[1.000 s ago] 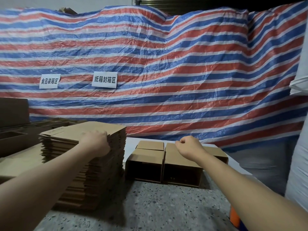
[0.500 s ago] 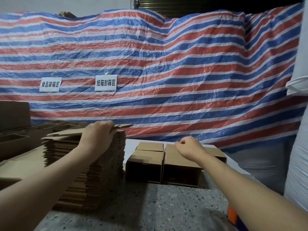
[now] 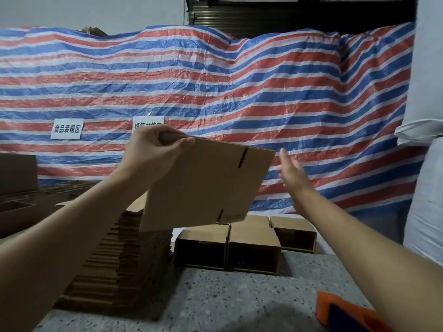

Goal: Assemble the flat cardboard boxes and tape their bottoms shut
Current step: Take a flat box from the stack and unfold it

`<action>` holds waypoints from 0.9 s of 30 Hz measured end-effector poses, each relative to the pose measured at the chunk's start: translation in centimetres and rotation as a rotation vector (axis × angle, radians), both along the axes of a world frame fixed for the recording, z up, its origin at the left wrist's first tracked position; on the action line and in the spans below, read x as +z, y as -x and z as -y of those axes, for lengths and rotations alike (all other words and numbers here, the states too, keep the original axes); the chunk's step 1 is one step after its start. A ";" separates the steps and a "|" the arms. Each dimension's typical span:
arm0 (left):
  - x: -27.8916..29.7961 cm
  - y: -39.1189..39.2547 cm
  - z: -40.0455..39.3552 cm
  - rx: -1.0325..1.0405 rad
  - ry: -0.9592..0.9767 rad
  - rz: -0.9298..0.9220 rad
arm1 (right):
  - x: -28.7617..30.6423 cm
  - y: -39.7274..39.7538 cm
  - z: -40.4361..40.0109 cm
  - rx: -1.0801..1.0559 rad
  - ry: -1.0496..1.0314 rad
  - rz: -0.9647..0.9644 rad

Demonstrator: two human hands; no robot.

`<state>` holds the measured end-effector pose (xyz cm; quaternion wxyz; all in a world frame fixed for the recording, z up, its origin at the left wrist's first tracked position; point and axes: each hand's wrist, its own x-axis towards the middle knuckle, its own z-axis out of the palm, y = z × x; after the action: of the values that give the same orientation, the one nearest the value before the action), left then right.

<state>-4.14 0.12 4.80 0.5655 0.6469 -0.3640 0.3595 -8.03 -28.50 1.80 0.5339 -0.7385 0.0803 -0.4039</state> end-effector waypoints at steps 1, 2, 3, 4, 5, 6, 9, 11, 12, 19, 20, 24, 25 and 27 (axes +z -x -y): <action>0.0 0.2 0.4 -0.038 0.013 -0.036 | 0.4 0.5 0.2 0.043 -0.016 0.014; -0.1 0.4 0.8 -0.081 0.023 -0.076 | 0.6 1.0 0.4 0.087 -0.018 0.012; -0.3 0.6 1.1 -0.123 0.028 -0.116 | 0.7 1.4 0.4 0.121 -0.018 0.009; -0.6 0.8 1.5 -0.161 0.034 -0.159 | 0.6 1.9 0.5 0.136 -0.023 0.012; -0.8 0.8 1.9 -0.189 0.043 -0.196 | 0.5 2.2 0.5 0.127 -0.037 0.029; -1.1 0.9 2.2 -0.203 0.051 -0.231 | 0.4 2.6 0.4 0.100 -0.063 0.052; -1.8 0.6 2.6 -0.234 0.038 -0.364 | -0.3 3.6 0.2 0.058 -0.184 0.085; -2.6 0.5 2.6 -0.287 -0.008 -0.496 | -1.3 4.4 0.1 0.035 -0.217 0.050; -3.2 0.4 2.6 -0.315 -0.040 -0.565 | -2.0 4.9 0.1 0.013 -0.221 0.023; -11.6 0.2 3.0 -0.480 -0.138 -0.818 | -9.7 8.5 0.0 -0.048 -0.219 -0.124; -12.7 0.3 3.2 -0.504 -0.120 -0.849 | -10.5 8.9 0.0 -0.047 -0.227 -0.133; -16.0 0.6 3.6 -0.540 -0.089 -0.906 | -13.5 9.7 -0.2 -0.022 -0.286 -0.196; -16.5 0.7 3.7 -0.536 -0.086 -0.904 | -14.0 9.8 -0.2 -0.031 -0.289 -0.199; -16.8 0.8 3.8 -0.541 -0.085 -0.889 | -14.5 10.1 -0.3 -0.047 -0.294 -0.177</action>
<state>-4.96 -3.71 -11.96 0.7113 0.6424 -0.2570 -0.1240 -18.16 -28.25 -12.68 0.6174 -0.6831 0.2025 -0.3334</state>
